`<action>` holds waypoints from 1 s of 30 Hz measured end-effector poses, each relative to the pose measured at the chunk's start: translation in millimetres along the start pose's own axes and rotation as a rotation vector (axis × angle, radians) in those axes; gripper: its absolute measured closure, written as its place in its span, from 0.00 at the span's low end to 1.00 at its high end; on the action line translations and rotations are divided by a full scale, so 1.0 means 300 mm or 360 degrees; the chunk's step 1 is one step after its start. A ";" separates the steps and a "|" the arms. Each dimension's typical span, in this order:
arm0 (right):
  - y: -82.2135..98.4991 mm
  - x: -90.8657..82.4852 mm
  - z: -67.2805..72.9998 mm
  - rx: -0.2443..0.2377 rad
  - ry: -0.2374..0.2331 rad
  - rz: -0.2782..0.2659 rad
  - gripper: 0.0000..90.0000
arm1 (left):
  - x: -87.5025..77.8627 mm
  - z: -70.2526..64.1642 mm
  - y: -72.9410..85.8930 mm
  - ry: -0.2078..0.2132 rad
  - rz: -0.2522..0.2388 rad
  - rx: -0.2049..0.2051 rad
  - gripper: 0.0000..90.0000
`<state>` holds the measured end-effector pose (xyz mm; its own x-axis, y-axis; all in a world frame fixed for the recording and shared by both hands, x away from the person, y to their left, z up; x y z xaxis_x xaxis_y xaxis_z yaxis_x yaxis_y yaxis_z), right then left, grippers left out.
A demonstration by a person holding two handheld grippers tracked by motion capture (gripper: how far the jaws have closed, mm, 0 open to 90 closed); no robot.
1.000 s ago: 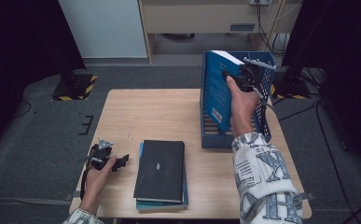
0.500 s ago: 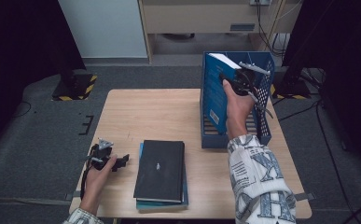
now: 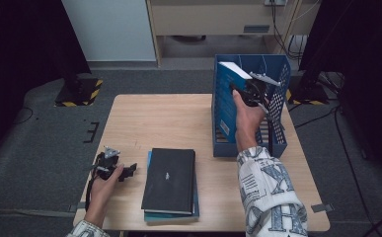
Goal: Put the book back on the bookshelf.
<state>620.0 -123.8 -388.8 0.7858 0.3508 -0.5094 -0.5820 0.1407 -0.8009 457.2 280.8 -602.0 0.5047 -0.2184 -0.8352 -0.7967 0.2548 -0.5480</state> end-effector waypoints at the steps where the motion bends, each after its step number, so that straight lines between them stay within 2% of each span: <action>1: 0.006 0.004 -0.001 0.0006 0.0000 0.0006 0.66 | 0.000 0.000 0.000 0.0000 0.0001 0.0001 0.09; 8: 0.048 0.026 -0.015 0.0018 0.0005 0.0026 0.66 | 0.000 0.000 0.000 -0.0001 0.0001 0.0003 0.09; 16: 0.053 0.024 -0.009 0.0001 0.0016 0.0041 0.66 | 0.000 0.000 -0.001 -0.0003 0.0000 0.0008 0.09; 24: 0.100 -0.009 0.007 -0.0111 0.0081 0.0141 0.66 | 0.000 -0.006 0.000 0.0000 0.0007 0.0019 0.09; 30: 0.134 -0.035 0.002 -0.0123 0.0093 0.0177 0.66 | 0.000 -0.010 0.000 -0.0003 0.0015 0.0036 0.09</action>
Point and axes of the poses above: each handheld gripper's, and its own axes: x roughly forward along the jaws, y roughly out of its underside, z roughly to its left, the point moved 10 cm from there along x, roughly forward along the jaws, and after that the axes turned 12 degrees about z, right-handed, at the moved point
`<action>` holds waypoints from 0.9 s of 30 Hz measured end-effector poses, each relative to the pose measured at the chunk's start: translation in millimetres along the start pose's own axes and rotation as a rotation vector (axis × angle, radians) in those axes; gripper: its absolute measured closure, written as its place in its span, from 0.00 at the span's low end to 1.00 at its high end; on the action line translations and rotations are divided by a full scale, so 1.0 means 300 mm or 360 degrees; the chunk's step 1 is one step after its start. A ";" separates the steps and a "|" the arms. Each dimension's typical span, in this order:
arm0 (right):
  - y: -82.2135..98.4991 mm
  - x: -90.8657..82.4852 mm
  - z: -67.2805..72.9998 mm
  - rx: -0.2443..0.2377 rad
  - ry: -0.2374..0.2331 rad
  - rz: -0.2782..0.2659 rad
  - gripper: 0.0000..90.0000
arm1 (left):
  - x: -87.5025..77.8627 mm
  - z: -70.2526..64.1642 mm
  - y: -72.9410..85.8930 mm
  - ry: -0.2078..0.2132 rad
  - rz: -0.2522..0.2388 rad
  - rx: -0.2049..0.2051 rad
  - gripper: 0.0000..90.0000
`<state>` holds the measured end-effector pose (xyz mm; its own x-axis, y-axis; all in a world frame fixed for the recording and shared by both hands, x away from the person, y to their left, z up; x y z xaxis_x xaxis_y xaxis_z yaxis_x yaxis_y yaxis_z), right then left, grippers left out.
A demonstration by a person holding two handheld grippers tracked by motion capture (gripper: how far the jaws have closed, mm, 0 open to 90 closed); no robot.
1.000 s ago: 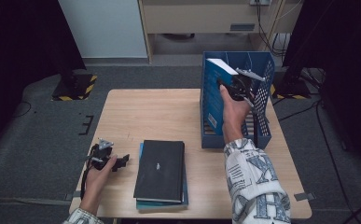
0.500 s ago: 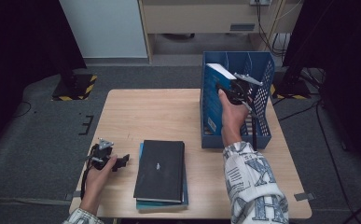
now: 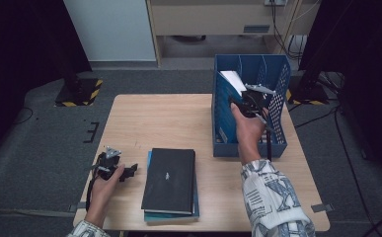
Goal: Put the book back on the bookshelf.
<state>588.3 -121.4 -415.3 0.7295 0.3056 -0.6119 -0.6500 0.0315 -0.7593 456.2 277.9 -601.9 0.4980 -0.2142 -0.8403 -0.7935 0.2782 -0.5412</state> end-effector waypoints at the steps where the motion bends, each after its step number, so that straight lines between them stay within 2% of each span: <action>1: 0.005 -0.003 0.002 -0.0007 0.0004 0.0005 0.66 | 0.000 0.000 0.000 0.0001 0.0000 0.0000 0.09; 8: 0.041 -0.020 0.011 -0.0063 0.0016 0.0026 0.66 | -0.001 0.001 0.001 0.0007 -0.0009 -0.0024 0.09; 14: 0.062 -0.030 0.007 -0.0079 0.0017 0.0042 0.65 | -0.001 0.001 0.001 0.0007 -0.0009 -0.0024 0.09; 19: 0.072 -0.036 0.012 -0.0081 0.0009 0.0032 0.63 | -0.001 0.001 0.001 0.0006 -0.0008 -0.0023 0.09; 21: 0.074 -0.037 0.023 -0.0080 -0.0015 0.0037 0.58 | -0.002 0.001 0.002 0.0008 -0.0008 -0.0026 0.09; 27: 0.060 -0.050 0.028 -0.0058 -0.0038 0.0019 0.54 | -0.003 0.002 0.001 0.0011 -0.0012 -0.0028 0.09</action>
Point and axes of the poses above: each handheld gripper's, and its own axes: x roughly forward along the jaws, y roughly out of its underside, z roughly to its left, the point moved 10 cm from there along x, roughly forward along the jaws, and after that the axes turned 12 degrees about z, right-handed, at the moved point
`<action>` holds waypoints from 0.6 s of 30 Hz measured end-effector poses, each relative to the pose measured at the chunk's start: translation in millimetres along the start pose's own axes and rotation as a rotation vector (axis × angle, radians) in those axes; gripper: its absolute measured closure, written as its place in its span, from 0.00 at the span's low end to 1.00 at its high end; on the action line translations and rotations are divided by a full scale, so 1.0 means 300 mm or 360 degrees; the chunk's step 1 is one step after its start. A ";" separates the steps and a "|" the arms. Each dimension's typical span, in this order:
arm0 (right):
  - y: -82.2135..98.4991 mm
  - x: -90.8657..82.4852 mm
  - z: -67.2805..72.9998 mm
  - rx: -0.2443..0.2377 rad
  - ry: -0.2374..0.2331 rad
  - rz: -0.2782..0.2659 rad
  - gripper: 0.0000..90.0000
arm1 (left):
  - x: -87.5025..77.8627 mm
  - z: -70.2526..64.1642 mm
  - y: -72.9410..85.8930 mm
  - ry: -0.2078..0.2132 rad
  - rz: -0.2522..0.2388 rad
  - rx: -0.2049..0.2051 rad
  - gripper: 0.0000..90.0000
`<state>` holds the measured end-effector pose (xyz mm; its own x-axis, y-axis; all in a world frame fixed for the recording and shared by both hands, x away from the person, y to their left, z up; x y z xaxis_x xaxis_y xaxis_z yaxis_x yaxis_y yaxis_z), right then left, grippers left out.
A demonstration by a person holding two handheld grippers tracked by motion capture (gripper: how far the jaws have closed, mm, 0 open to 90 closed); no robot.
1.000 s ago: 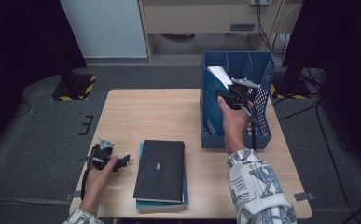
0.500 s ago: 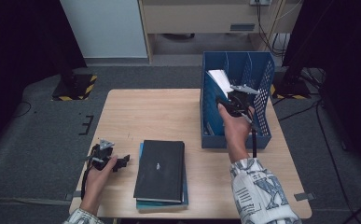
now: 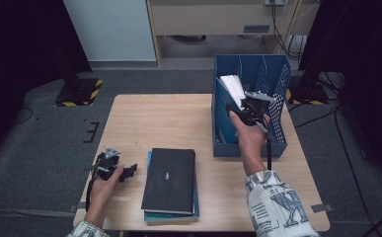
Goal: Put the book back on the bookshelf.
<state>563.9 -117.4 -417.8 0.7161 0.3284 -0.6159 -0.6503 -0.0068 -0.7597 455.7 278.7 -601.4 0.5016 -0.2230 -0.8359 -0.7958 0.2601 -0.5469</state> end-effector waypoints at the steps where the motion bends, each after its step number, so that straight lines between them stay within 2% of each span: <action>1: -0.009 -0.008 -0.001 -0.0002 0.0001 -0.0018 0.53 | 0.000 0.000 0.000 0.0001 -0.0001 -0.0002 0.09; 6: -0.042 -0.032 0.001 -0.0010 -0.0002 -0.0032 0.52 | 0.000 0.000 0.000 -0.0003 0.0000 0.0004 0.09; 10: -0.067 -0.039 0.006 -0.0023 0.0000 -0.0007 0.56 | 0.000 0.000 0.000 -0.0003 0.0002 0.0003 0.09; 18: -0.068 -0.027 0.007 -0.0035 0.0004 0.0027 0.57 | 0.001 -0.003 0.000 0.0002 0.0002 -0.0003 0.09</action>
Point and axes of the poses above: each handheld gripper's, and its own axes: x roughly forward along the jaws, y roughly out of its underside, z roughly to its left, the point moved 10 cm from there along x, roughly forward along the jaws, and after that the axes turned 12 degrees about z, right-handed, at the moved point
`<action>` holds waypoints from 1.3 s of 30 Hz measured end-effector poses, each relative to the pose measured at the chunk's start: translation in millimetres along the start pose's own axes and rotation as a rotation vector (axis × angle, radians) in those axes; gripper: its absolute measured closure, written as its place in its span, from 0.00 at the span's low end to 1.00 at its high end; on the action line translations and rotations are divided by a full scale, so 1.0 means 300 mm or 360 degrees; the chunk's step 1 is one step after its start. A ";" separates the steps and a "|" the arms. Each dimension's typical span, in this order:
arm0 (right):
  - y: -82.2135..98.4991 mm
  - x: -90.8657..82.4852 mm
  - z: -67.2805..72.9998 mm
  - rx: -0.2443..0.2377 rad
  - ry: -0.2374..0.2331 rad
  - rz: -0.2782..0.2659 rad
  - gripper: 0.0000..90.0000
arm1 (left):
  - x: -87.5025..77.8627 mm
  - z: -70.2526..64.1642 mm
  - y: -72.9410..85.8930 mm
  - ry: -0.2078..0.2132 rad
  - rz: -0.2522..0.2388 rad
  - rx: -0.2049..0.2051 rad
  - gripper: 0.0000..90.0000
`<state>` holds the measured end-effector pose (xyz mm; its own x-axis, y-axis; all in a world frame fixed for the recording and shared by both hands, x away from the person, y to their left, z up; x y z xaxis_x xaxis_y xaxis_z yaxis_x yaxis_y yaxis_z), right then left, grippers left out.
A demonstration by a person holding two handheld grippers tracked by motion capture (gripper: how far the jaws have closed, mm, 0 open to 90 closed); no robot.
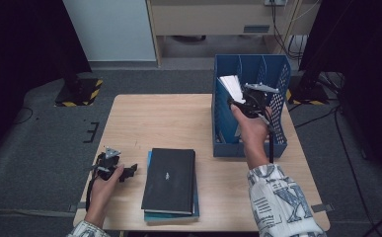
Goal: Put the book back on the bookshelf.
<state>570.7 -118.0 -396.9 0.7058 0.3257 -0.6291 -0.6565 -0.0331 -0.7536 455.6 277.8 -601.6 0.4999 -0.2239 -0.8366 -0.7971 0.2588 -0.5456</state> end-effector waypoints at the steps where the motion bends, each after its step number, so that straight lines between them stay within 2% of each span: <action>1: 0.001 0.001 0.000 -0.0003 0.0000 0.0001 0.58 | 0.000 0.000 0.000 -0.0001 0.0000 0.0001 0.09; 2: 0.001 0.001 0.002 -0.0009 0.0008 0.0010 0.63 | 0.000 0.000 0.000 0.0000 0.0001 0.0001 0.09; 6: -0.001 0.000 0.000 -0.0013 0.0023 0.0018 0.65 | 0.000 0.000 0.000 -0.0001 0.0001 0.0001 0.09; 13: -0.007 0.000 -0.009 0.0009 0.0021 0.0005 0.67 | 0.001 0.001 0.001 -0.0001 0.0003 -0.0002 0.09; 17: -0.017 0.001 -0.016 0.0048 0.0022 -0.0020 0.67 | 0.002 0.002 0.001 -0.0001 0.0002 -0.0002 0.09; 26: -0.076 0.019 -0.030 0.0085 0.0036 -0.0041 0.67 | 0.000 0.004 -0.001 0.0000 -0.0003 0.0002 0.09; 33: -0.139 0.027 -0.034 0.0075 0.0069 -0.0082 0.67 | 0.000 0.002 -0.001 0.0006 -0.0006 -0.0004 0.09; 39: -0.158 0.058 -0.052 0.0111 0.0089 -0.0112 0.67 | 0.000 0.004 -0.002 0.0004 -0.0007 0.0001 0.09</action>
<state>618.2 -125.4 -375.2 0.7633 0.2713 -0.5863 -0.6203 0.0543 -0.7825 456.5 278.8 -601.4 0.5024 -0.2273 -0.8342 -0.7949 0.2583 -0.5491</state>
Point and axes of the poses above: each handheld gripper's, and its own axes: x roughly forward along the jaws, y roughly out of its underside, z roughly to its left, the point moved 10 cm from there along x, roughly forward along the jaws, and after that the axes turned 12 degrees about z, right-handed, at the moved point
